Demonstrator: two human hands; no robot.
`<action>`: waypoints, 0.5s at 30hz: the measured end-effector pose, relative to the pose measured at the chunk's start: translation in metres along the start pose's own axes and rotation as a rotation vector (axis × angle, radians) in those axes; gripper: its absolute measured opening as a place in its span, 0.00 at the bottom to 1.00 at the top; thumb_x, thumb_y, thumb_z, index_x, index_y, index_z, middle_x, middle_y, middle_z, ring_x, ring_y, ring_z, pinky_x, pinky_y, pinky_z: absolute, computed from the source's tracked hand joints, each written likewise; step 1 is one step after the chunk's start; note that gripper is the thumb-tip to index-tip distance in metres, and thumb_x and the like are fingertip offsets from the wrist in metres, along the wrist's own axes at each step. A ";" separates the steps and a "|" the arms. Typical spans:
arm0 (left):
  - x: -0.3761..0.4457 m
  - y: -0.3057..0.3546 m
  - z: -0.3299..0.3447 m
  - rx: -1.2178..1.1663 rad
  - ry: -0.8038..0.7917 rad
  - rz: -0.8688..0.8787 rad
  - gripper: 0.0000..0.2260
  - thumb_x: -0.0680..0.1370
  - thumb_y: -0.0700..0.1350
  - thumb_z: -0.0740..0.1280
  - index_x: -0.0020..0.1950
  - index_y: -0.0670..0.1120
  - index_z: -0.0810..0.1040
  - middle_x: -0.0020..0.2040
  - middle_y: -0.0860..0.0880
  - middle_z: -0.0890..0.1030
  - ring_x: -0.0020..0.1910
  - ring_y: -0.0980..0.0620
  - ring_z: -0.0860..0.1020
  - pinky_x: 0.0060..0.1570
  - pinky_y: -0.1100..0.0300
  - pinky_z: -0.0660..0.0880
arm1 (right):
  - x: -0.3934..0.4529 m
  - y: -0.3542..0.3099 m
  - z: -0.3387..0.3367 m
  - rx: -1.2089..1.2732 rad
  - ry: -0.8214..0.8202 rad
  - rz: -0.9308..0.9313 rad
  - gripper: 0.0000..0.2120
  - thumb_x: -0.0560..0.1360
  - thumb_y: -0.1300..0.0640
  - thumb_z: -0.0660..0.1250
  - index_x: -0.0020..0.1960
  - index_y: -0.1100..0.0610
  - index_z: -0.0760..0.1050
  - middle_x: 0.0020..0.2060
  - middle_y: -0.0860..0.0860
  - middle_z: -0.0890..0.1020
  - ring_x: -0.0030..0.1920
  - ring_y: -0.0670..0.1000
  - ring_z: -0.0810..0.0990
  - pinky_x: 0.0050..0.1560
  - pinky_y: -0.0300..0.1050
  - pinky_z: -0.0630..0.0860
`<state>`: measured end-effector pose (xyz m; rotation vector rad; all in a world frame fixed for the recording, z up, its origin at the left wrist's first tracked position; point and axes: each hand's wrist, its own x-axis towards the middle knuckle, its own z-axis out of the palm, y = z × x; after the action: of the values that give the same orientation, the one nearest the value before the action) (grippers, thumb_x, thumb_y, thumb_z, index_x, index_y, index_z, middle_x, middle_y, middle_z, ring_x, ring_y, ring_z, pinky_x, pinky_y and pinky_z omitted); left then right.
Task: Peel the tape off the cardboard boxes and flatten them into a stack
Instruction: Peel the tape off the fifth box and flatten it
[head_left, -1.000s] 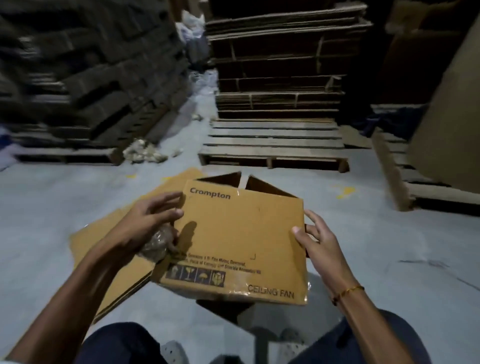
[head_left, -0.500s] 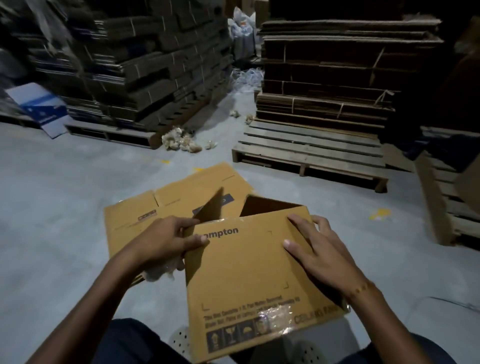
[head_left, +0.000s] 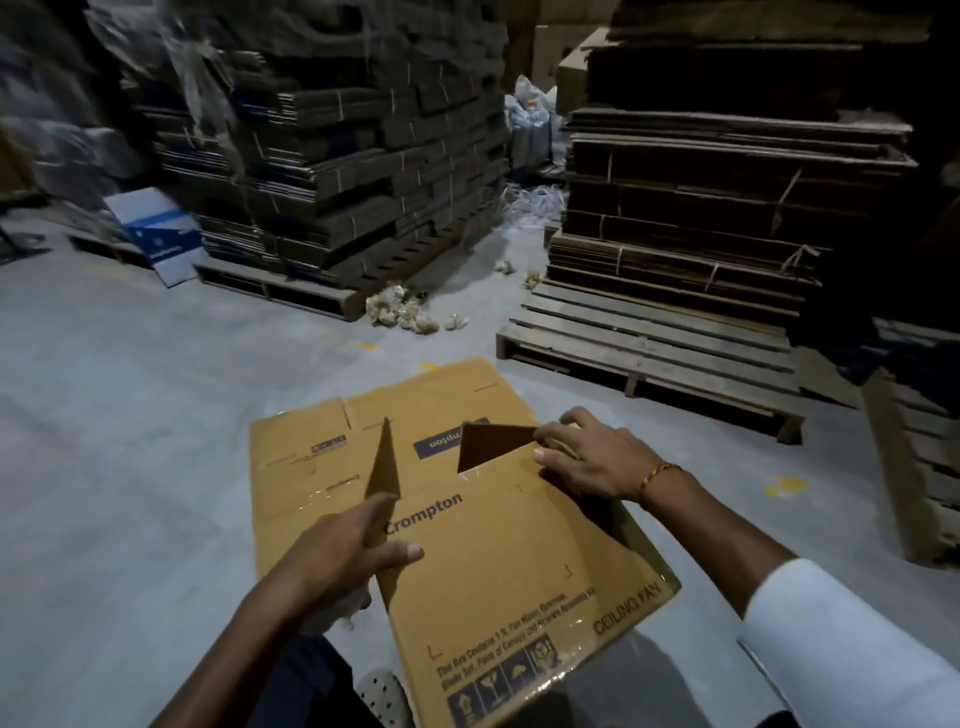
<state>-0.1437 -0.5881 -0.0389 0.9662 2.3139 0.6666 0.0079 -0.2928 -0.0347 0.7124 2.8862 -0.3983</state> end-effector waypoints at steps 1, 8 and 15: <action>-0.004 0.000 0.001 -0.003 -0.015 0.014 0.31 0.75 0.61 0.71 0.75 0.55 0.65 0.61 0.54 0.80 0.40 0.56 0.80 0.45 0.57 0.81 | 0.002 -0.003 -0.001 0.017 -0.045 -0.010 0.26 0.81 0.32 0.48 0.72 0.41 0.67 0.68 0.51 0.68 0.62 0.56 0.75 0.60 0.53 0.73; -0.017 0.010 0.016 0.142 0.034 0.071 0.37 0.74 0.65 0.70 0.79 0.57 0.58 0.61 0.59 0.79 0.49 0.57 0.77 0.51 0.59 0.76 | -0.026 0.012 0.008 0.267 0.107 0.265 0.27 0.83 0.40 0.56 0.75 0.55 0.68 0.72 0.57 0.73 0.71 0.59 0.71 0.67 0.52 0.68; 0.002 0.044 0.021 0.318 0.100 0.011 0.39 0.71 0.66 0.71 0.74 0.49 0.61 0.60 0.52 0.82 0.48 0.54 0.77 0.36 0.64 0.71 | -0.073 0.030 0.031 0.641 0.560 0.429 0.21 0.83 0.57 0.60 0.75 0.56 0.70 0.69 0.55 0.77 0.68 0.56 0.74 0.68 0.52 0.71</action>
<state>-0.1101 -0.5542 -0.0271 1.1073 2.5560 0.3623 0.0884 -0.3079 -0.0564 1.7435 2.9254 -1.2533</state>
